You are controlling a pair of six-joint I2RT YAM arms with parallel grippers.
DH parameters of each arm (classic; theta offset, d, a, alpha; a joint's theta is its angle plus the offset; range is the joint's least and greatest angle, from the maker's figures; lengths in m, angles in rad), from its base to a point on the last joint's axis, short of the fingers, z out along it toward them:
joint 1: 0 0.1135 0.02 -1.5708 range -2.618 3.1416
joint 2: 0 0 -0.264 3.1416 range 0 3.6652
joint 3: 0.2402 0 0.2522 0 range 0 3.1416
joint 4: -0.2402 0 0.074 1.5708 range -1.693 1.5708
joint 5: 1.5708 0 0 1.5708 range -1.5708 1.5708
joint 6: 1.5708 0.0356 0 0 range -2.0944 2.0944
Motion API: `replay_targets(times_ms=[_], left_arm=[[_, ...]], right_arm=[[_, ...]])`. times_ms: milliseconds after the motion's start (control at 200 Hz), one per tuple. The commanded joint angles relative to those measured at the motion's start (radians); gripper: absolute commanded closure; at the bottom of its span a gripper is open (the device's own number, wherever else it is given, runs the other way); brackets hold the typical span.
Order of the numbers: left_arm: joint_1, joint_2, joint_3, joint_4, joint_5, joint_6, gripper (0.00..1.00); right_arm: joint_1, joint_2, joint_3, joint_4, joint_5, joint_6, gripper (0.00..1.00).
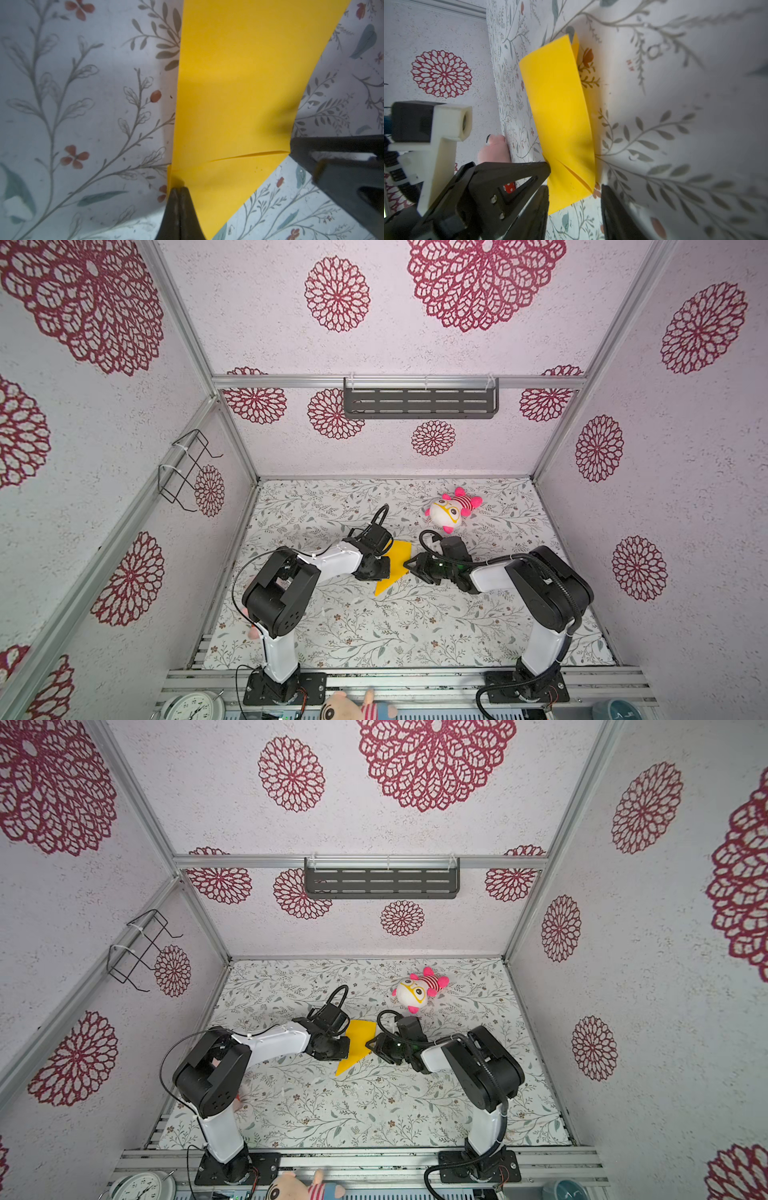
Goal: Fold a paper plane with a square sheet of paper (pick it up from the middle)
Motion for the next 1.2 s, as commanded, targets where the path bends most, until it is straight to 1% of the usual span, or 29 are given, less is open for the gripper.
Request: replay_targets(times_ms=[0,130,200,255,310,430,515,635,675,760,916,1011,1081,1196], left_arm=[[0.006,0.044,-0.023,0.002,0.023,0.001,0.97],[0.007,0.046,-0.024,0.002,0.022,0.003,0.98],[0.008,0.046,-0.023,0.000,0.022,0.006,0.97],[0.008,0.044,-0.022,0.001,0.024,0.008,0.98],[0.008,0.043,-0.019,0.002,0.024,0.014,0.98],[0.009,0.026,-0.015,0.018,0.035,0.026,0.97],[0.009,-0.003,0.000,0.039,0.056,0.043,0.94],[0.008,-0.073,0.003,0.127,0.122,0.058,0.86],[0.008,-0.095,-0.005,0.169,0.146,0.062,0.82],[0.005,-0.134,-0.046,0.271,0.176,0.067,0.77],[-0.010,-0.167,-0.153,0.473,0.240,0.079,0.66],[-0.029,-0.174,-0.209,0.577,0.262,0.095,0.58],[-0.050,-0.176,-0.254,0.654,0.247,0.123,0.53],[-0.083,-0.167,-0.347,0.848,0.248,0.189,0.42]], right_arm=[[0.018,0.050,0.026,0.084,-0.050,0.062,0.57],[0.030,0.086,0.022,0.194,-0.083,0.124,0.61],[0.031,0.091,0.019,0.220,-0.087,0.138,0.62],[0.030,0.094,0.018,0.222,-0.088,0.139,0.65],[0.030,0.093,0.021,0.215,-0.084,0.135,0.69],[0.030,0.083,0.028,0.168,-0.053,0.114,0.86],[0.030,0.056,0.021,0.147,-0.010,0.101,0.92],[0.030,-0.006,-0.006,0.125,0.056,0.091,0.96],[0.030,-0.029,-0.018,0.114,0.082,0.091,0.96],[0.029,-0.080,-0.050,0.089,0.135,0.101,0.96],[0.026,-0.175,-0.116,0.038,0.226,0.145,0.97],[0.020,-0.222,-0.155,0.012,0.268,0.183,0.97],[0.017,-0.255,-0.179,-0.003,0.294,0.214,0.97],[0.013,-0.293,-0.195,-0.047,0.325,0.251,0.98]])
